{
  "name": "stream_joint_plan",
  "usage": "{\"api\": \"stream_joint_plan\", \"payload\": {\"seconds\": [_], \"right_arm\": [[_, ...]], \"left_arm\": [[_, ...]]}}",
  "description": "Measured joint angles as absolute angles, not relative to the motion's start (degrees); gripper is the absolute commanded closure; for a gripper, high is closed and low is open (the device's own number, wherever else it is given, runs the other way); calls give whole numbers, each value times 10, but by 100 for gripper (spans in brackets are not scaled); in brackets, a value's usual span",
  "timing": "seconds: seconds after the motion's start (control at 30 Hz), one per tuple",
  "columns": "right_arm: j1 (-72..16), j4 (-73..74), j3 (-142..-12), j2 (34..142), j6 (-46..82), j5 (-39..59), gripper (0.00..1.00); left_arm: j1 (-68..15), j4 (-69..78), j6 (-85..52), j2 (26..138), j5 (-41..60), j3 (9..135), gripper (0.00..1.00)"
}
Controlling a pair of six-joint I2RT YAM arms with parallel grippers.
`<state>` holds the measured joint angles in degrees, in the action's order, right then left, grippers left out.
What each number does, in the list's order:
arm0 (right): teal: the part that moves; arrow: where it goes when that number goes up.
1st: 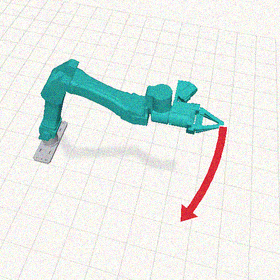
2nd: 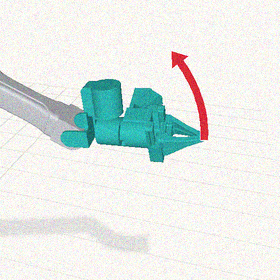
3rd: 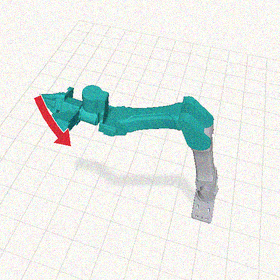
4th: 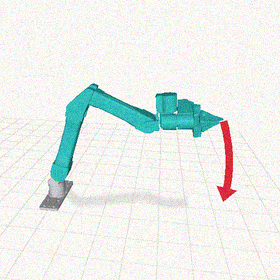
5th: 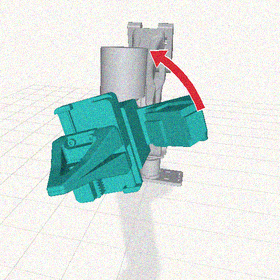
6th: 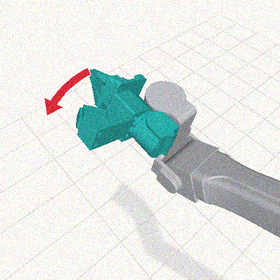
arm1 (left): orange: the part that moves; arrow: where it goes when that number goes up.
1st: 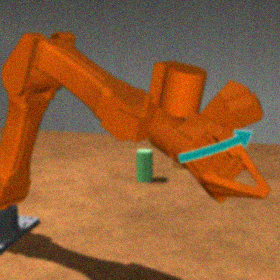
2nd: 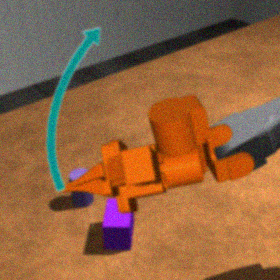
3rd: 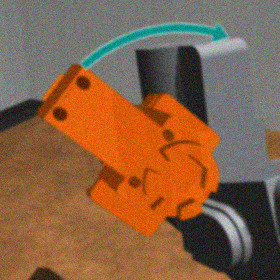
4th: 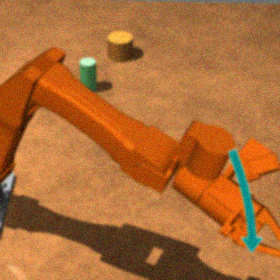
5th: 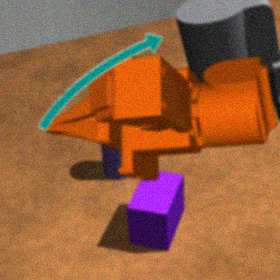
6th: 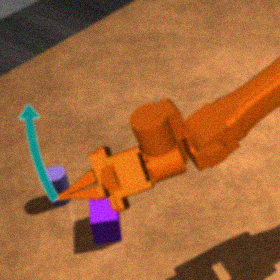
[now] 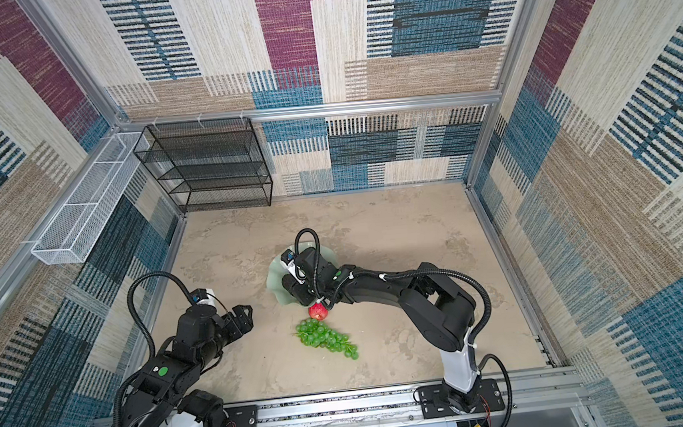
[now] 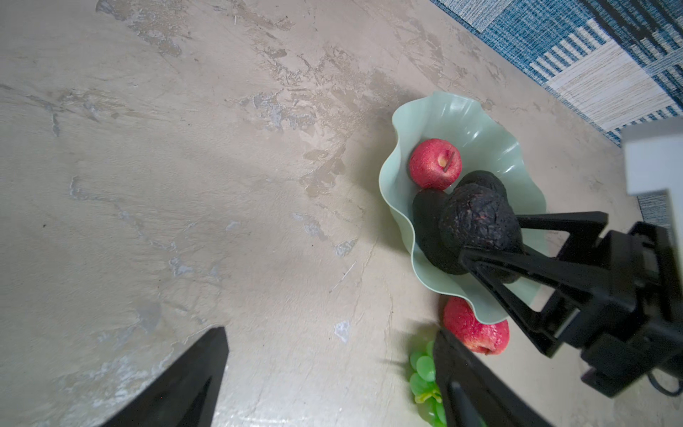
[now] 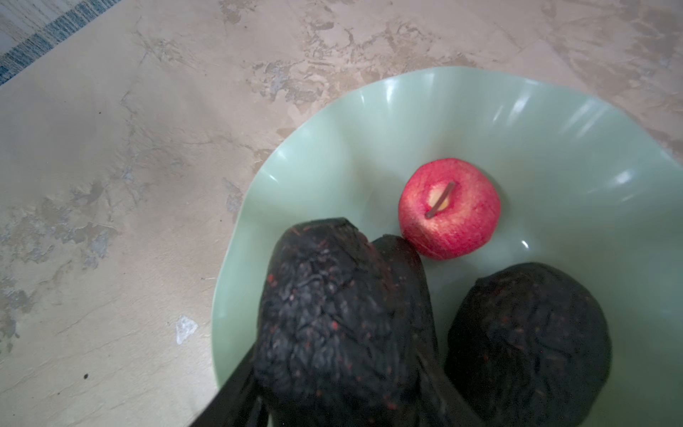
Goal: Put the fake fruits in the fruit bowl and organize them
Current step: 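Carry the avocado into the bowl and open the right gripper, then lower the right gripper onto the second red apple beside the grapes and grasp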
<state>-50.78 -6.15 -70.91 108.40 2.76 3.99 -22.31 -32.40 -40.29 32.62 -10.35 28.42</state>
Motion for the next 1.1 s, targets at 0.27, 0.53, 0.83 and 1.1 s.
{"api": "stream_joint_plan", "payload": {"seconds": [0.27, 0.53, 0.83, 1.1], "right_arm": [[-509, -69, -724, 1095, 35, 44, 26], [-509, -72, -653, 997, 71, 26, 26], [-538, -69, -458, 828, 190, -6, 27], [-547, -24, -398, 822, 277, -6, 27]], "left_arm": [[-222, -324, -403, 322, -104, 284, 10], [-220, -324, -401, 318, -104, 284, 10], [-218, -323, -392, 333, -106, 283, 10], [-216, -319, -390, 341, -102, 282, 10]]}}
